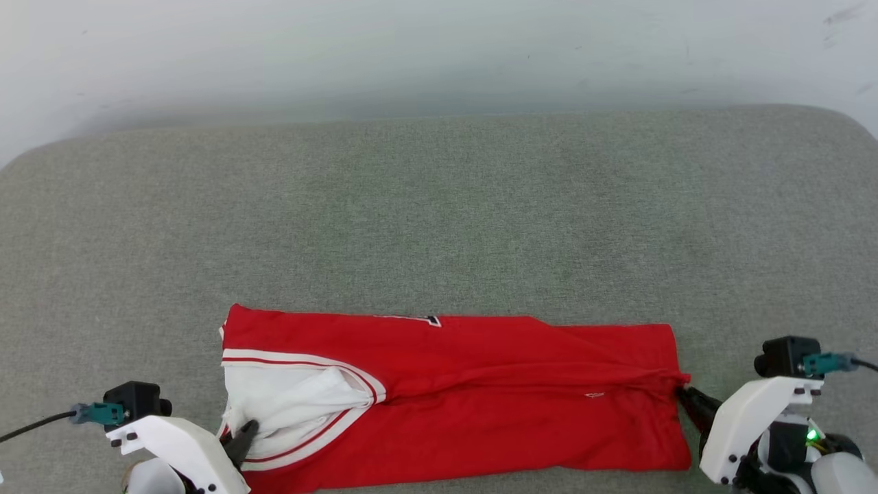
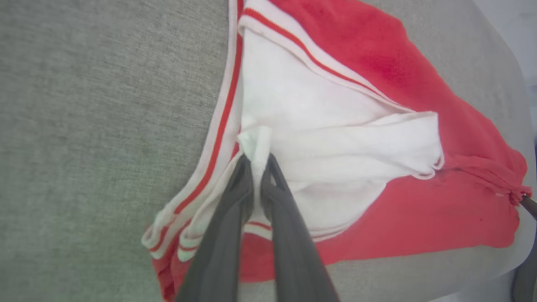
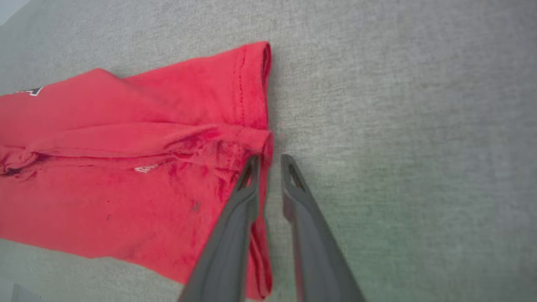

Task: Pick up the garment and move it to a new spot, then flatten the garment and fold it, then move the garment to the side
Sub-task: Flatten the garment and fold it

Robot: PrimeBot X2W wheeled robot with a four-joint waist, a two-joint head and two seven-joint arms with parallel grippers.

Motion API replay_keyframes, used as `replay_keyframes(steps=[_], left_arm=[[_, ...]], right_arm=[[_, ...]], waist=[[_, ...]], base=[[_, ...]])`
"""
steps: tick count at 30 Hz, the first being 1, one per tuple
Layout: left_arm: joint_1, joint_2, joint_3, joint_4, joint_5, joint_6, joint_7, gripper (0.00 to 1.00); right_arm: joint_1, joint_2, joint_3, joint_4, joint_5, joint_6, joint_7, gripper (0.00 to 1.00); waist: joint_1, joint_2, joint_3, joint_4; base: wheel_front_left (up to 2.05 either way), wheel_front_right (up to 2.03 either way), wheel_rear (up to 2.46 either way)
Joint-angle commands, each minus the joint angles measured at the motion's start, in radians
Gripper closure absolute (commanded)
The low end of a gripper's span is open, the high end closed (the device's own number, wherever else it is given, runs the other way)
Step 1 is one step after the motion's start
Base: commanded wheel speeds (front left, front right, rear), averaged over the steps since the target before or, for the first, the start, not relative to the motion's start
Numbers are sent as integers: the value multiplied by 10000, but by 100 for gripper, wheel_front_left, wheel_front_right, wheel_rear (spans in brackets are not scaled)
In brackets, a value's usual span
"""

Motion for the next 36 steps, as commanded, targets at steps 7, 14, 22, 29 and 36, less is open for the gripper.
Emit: replay_keyframes(steps=[7,14,22,29,36], left_arm=[[-205,-475,105,221,783,-101,-1729,0],[-587,-907,184,-554,1785,173,-3546,0],[-906,-1219,-193,-1050,3428,637,-5324,0],[-1011,-1537,-684,-1731,4722,1163,-5741,0],[-901,-1872,-624,-2172,5282,1063,-5883,0]], right_arm=[[205,-288,329,-296,149,-3,-1329,0],[-112,-848,-274,-1162,178,-2,-1021,0],[-391,-1028,-701,-967,79,-2,822,0],[-263,-449,-674,-441,116,-3,1614,0],[-323,61,-397,875,343,-3,1909,0]], waist=[[2,0,-228,-48],[2,0,-485,-41],[2,0,-572,307],[2,0,-274,979],[2,0,21,1427]], base=[[0,0,0],[0,0,0],[0,0,0],[0,0,0],[0,0,0]])
